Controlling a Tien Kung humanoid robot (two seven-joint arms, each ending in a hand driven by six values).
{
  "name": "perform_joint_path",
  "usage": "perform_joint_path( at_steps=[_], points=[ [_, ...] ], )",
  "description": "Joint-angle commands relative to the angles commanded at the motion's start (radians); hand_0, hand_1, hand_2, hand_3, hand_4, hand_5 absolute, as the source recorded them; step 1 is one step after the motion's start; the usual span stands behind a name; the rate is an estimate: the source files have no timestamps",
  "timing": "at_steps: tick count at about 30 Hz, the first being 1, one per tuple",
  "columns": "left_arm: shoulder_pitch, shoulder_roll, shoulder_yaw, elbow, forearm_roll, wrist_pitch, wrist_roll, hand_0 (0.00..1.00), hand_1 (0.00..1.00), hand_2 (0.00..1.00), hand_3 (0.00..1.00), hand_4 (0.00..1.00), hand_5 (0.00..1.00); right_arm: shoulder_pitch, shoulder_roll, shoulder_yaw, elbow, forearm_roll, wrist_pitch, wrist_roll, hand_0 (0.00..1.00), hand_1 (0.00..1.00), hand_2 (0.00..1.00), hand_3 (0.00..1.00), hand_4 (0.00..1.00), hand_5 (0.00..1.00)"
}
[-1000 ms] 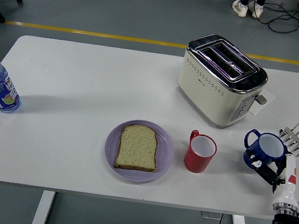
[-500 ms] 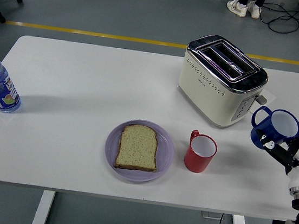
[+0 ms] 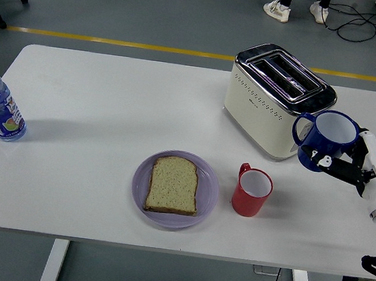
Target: Pick up the cup,pour liquid into bread,place the cup on the desk
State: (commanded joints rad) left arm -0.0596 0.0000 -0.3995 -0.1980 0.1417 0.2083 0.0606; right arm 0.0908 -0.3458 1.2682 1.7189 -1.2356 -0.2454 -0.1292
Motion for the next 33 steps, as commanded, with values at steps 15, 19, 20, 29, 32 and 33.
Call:
perform_joint_path(
  at_steps=[15,19,20,29,32,33],
  points=[
    [0.002,0.0,-0.004,0.001,-0.005,0.001,0.0,0.643,0.662,0.679,0.523,0.243,0.853,0.157,-0.014,-0.126,0.06,0.017,0.065,-0.129,0.401,0.266,0.454,0.499,0.701,0.002],
    [0.006,0.0,-0.001,0.001,-0.007,0.001,0.0,0.643,0.662,0.679,0.523,0.243,0.853,0.224,0.007,-0.184,0.049,-0.003,0.055,-0.144,0.392,0.268,0.454,0.498,0.698,0.002],
    [0.007,0.0,-0.001,0.001,-0.007,0.001,0.0,0.643,0.662,0.679,0.523,0.243,0.853,0.241,0.012,-0.199,0.043,-0.009,0.052,-0.145,0.392,0.268,0.454,0.498,0.698,0.002],
    [0.017,0.0,0.007,0.003,-0.015,0.002,-0.001,0.643,0.662,0.679,0.523,0.244,0.854,0.383,0.088,-0.34,-0.064,-0.137,-0.012,-0.175,0.388,0.266,0.45,0.496,0.687,0.002],
    [0.02,0.0,0.012,0.003,-0.018,0.003,-0.001,0.643,0.662,0.679,0.523,0.244,0.855,0.43,0.113,-0.394,-0.121,-0.195,-0.043,-0.165,0.378,0.268,0.447,0.492,0.691,0.002],
    [0.02,0.0,0.013,0.003,-0.019,0.003,-0.001,0.643,0.662,0.679,0.523,0.244,0.855,0.441,0.119,-0.409,-0.138,-0.207,-0.052,-0.161,0.378,0.268,0.447,0.492,0.691,0.002]
  ],
)
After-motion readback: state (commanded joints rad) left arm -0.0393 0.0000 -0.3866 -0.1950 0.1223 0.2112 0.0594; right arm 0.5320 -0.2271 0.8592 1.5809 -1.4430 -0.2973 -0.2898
